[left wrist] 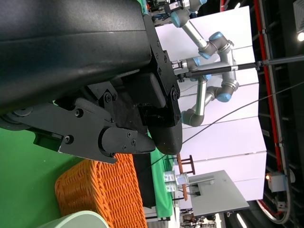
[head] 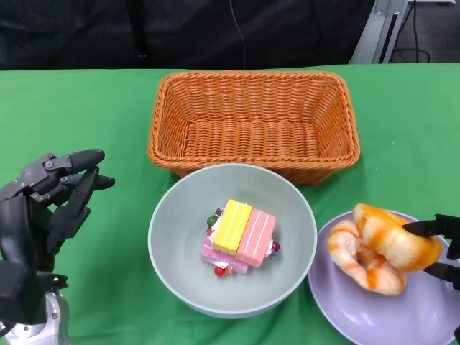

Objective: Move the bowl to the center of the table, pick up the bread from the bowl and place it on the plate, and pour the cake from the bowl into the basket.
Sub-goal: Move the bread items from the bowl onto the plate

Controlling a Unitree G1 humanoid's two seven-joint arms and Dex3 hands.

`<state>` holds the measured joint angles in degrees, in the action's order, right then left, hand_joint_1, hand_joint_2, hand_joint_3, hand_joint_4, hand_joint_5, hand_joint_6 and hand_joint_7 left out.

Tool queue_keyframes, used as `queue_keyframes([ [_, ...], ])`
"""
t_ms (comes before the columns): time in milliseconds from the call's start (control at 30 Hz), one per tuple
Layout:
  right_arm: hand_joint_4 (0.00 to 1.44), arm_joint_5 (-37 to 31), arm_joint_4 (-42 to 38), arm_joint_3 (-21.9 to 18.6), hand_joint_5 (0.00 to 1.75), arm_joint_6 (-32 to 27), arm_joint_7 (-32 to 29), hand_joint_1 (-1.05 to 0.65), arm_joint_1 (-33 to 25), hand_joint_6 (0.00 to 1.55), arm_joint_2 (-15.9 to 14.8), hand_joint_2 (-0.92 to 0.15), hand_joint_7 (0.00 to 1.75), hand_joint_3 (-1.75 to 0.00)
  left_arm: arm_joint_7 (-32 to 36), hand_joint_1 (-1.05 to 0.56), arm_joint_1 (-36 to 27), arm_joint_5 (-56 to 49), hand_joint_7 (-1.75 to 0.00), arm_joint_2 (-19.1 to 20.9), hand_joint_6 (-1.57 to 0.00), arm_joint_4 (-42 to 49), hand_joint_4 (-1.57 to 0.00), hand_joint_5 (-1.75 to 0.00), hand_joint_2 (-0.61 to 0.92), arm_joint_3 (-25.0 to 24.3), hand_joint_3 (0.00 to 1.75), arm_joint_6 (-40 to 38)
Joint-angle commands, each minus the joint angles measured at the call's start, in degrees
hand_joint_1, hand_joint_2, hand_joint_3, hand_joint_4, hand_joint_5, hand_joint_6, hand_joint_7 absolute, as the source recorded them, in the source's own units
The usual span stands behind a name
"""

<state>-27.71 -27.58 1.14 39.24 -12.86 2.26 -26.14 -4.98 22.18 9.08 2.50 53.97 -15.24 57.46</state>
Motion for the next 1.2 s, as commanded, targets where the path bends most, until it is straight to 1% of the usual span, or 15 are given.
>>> queue_keyframes([
  [33, 0.8, 1.76, -2.24, 0.32, 1.4, 3.31, 1.01, -0.09, 0.22, 1.08, -1.7, -0.9, 0.29, 0.0, -0.13, -0.21, -0.74, 0.04, -0.35, 0.93, -1.11, -0.22, -0.97, -0.79, 0.92, -0.19, 0.26, -0.3],
  [100, 0.71, 2.21, -2.81, 0.55, 1.32, 5.34, 1.59, -0.12, 0.34, 1.06, -2.21, -0.89, 0.26, 0.0, -0.15, -0.21, -0.67, -0.05, -0.35, 0.98, -1.11, -0.07, -0.97, -0.78, 0.92, -0.17, 0.26, -0.16],
  [167, 0.7, 2.5, -3.4, 0.61, 1.25, 6.53, 2.08, -0.13, 0.48, 1.06, -2.42, -0.88, 0.24, 0.0, -0.12, -0.21, -0.61, -0.14, -0.35, 1.02, -1.12, 0.05, -0.97, -0.78, 0.92, -0.16, 0.26, -0.09],
  [200, 0.71, 2.59, -3.58, 0.59, 1.13, 6.86, 2.18, -0.15, 0.5, 1.07, -2.41, -0.88, 0.22, 0.0, -0.11, -0.21, -0.58, -0.19, -0.35, 1.07, -1.12, 0.11, -0.97, -0.78, 0.92, -0.15, 0.26, -0.11],
  [267, 0.79, 2.7, -3.77, 0.5, 0.78, 7.45, 1.97, -0.17, 0.42, 1.09, -2.3, -0.87, 0.15, 0.0, -0.19, -0.21, -0.51, -0.1, -0.34, 1.05, -1.12, 0.2, -0.97, -0.79, 0.92, -0.17, 0.26, -0.12],
  [300, 0.85, 2.55, -3.82, 0.44, 0.57, 7.67, 1.65, -0.17, 0.4, 1.1, -2.26, -0.86, 0.11, 0.0, -0.18, -0.21, -0.49, -0.08, -0.34, 1.03, -1.12, 0.23, -0.98, -0.79, 0.92, -0.18, 0.26, -0.17],
  [333, 0.88, 2.44, -4.05, 0.39, 0.47, 8.15, 1.28, -0.18, 0.45, 1.1, -2.24, -0.86, 0.09, 0.0, -0.15, -0.21, -0.45, -0.13, -0.34, 1.05, -1.12, 0.32, -0.98, -0.79, 0.92, -0.18, 0.26, -0.1],
  [400, 0.88, 3.05, -4.76, 0.4, 0.36, 9.44, 1.54, -0.19, 0.71, 1.1, -2.23, -0.87, 0.06, 0.0, 0.19, -0.21, -0.39, -0.41, -0.34, 1.06, -1.12, 0.51, -0.98, -0.79, 0.92, -0.18, 0.27, 0.02],
  [500, 0.81, 4.3, -5.56, 0.42, 0.27, 10.53, 2.79, -0.2, 1.01, 1.05, -2.22, -0.87, 0.02, 0.0, -0.93, -0.22, -0.15, 0.38, -0.34, 1.04, -1.12, 0.9, -0.98, -0.79, 0.92, -0.25, 0.26, 0.32],
  [600, 0.74, 4.48, -4.13, 0.27, 0.19, 9.31, 4.37, -0.27, 0.51, 0.96, -2.66, -0.87, 0.0, 0.0, -0.71, -0.23, -0.07, 0.38, -0.34, 0.93, -1.13, 0.88, -0.98, -0.79, 0.92, -0.35, 0.25, -0.06],
  [767, 0.64, 5.08, -3.72, 0.28, 0.1, 9.39, 7.21, -0.37, 0.82, 0.85, -3.54, -0.88, 0.0, -0.01, -0.2, -0.2, 0.0, -0.22, -0.34, 1.06, -1.12, 1.08, -0.98, -0.79, 0.92, -0.34, 0.28, 0.23],
  [967, 0.61, 5.04, -2.15, 0.03, 0.05, 7.69, 8.59, -0.42, 0.43, 0.81, -3.63, -0.88, 0.0, 0.0, -0.41, -0.21, 0.13, 0.02, -0.34, 1.01, -1.13, 1.17, -0.98, -0.8, 0.92, -0.37, 0.27, 0.06],
  [1200, 0.58, 5.73, -2.02, 0.03, 0.02, 7.56, 9.49, -0.42, 0.6, 0.79, -3.5, -0.89, 0.0, 0.0, -0.37, -0.23, 0.22, -0.06, -0.35, 1.04, -1.12, 1.31, -0.98, -0.81, 0.92, -0.34, 0.26, -0.02],
])
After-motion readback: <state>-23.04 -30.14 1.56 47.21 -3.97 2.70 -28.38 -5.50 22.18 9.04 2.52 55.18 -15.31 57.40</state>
